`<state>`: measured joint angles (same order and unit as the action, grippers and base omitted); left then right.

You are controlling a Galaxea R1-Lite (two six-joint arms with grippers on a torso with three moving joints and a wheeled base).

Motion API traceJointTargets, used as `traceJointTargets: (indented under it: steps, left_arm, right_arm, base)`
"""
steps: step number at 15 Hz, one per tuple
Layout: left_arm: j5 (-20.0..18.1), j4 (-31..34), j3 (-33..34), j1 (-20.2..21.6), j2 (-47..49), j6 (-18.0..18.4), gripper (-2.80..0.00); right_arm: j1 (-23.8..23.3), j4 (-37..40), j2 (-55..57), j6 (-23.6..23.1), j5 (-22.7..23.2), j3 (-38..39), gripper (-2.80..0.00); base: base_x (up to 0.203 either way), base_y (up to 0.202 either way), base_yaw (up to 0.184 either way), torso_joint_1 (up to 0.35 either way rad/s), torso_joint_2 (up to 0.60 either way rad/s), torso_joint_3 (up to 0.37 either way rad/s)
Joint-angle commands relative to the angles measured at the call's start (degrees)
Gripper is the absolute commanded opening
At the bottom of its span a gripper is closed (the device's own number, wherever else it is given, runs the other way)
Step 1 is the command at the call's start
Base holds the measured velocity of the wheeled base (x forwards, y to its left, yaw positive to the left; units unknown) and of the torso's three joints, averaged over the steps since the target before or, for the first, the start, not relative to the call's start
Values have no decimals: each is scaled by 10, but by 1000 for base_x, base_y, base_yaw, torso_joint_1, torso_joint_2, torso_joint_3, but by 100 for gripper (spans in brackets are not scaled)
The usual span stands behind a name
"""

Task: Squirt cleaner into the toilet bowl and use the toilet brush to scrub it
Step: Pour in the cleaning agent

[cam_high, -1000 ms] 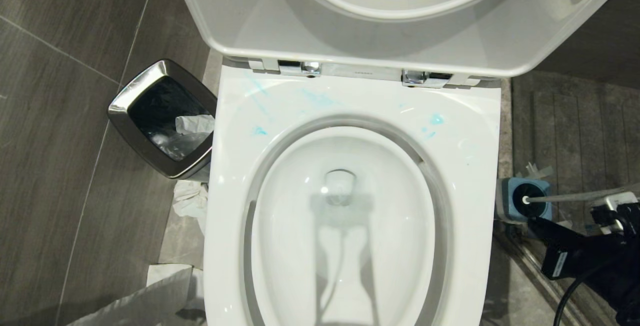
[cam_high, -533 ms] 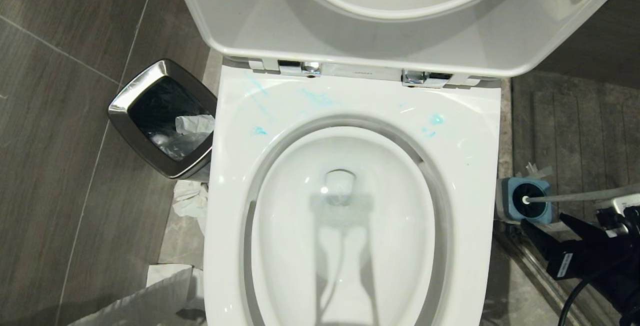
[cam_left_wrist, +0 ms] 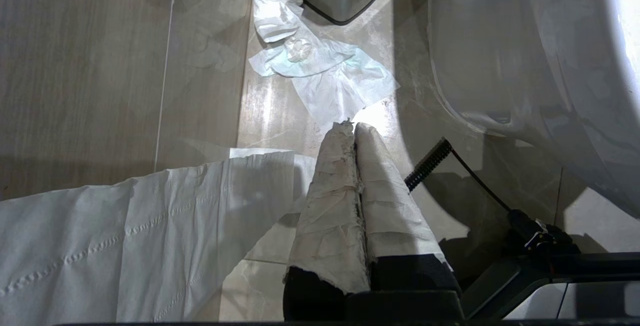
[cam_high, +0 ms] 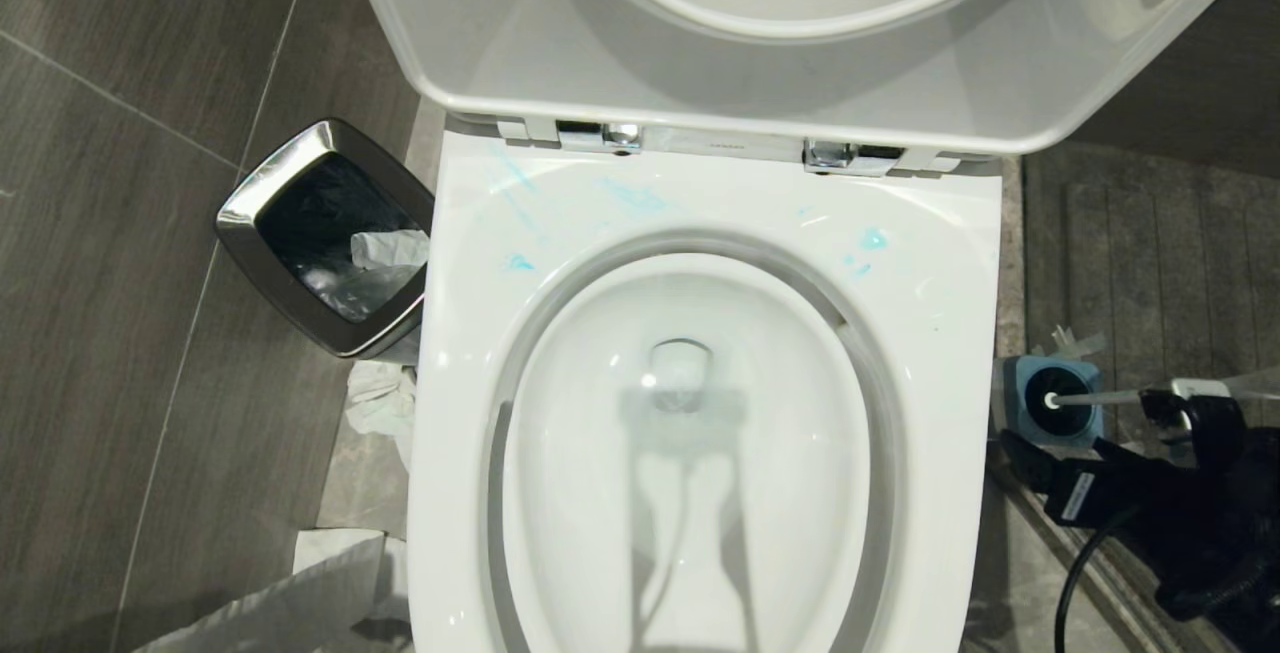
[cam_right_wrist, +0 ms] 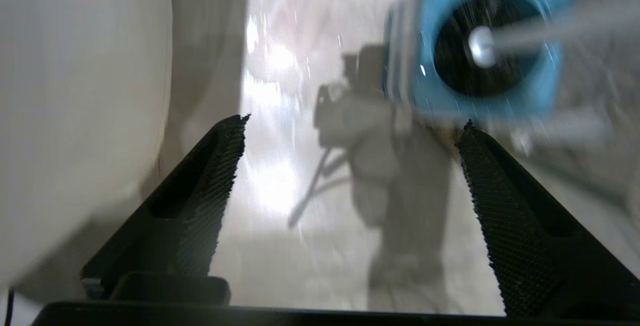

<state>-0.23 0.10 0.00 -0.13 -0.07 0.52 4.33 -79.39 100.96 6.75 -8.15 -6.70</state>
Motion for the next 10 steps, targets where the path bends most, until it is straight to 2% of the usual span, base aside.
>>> traceJointTargets:
  steps: [1,5,7,10]
  left_arm:
    - [0,0,1,0,1,0,-280]
    - [0,0,1,0,1,0,-280]
    - [0,0,1,0,1,0,-280]
    - [0,0,1,0,1,0,-280]
  right_arm:
    - [0,-17,87,-1,0,-77,0]
    - [-1,-76,194,-33,58,-190,0]
    - [-1,-81,239,-58,66,-268,0]
    - [-9,-82,290,-122,69,-368,0]
  base:
    - [0,0,0,0,0,0]
    - [0,0,0,0,0,0]
    - [0,0,0,0,0,0]
    - [0,0,0,0,0,0]
